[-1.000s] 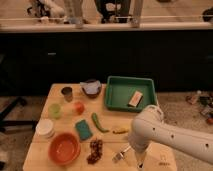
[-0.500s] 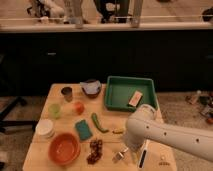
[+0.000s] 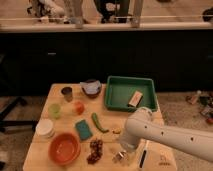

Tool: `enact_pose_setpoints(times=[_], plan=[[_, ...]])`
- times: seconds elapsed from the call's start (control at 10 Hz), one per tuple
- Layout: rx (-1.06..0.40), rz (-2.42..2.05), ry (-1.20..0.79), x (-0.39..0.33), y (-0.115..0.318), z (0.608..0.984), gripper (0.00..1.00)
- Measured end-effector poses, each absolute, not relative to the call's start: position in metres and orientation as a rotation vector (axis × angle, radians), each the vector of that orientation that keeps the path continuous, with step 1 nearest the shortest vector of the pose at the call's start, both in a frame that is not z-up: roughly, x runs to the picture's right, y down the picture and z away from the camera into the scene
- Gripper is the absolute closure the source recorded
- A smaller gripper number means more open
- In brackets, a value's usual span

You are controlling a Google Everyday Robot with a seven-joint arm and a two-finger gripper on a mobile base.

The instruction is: Place fork in tray

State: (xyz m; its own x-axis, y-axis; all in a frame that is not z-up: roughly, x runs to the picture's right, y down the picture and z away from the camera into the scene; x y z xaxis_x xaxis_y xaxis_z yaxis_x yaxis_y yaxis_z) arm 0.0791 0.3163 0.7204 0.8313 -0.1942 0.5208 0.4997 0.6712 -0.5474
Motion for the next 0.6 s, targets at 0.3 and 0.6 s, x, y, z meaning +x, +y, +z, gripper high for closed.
enact_pose_setpoints(times=[0.3,0.6], plan=[[-0.753,-0.371,-0.49,0.072,0.326,0.727,0.2],[-0.77,-0.393,-0.484,0.064,0.334,0.734,0.2]])
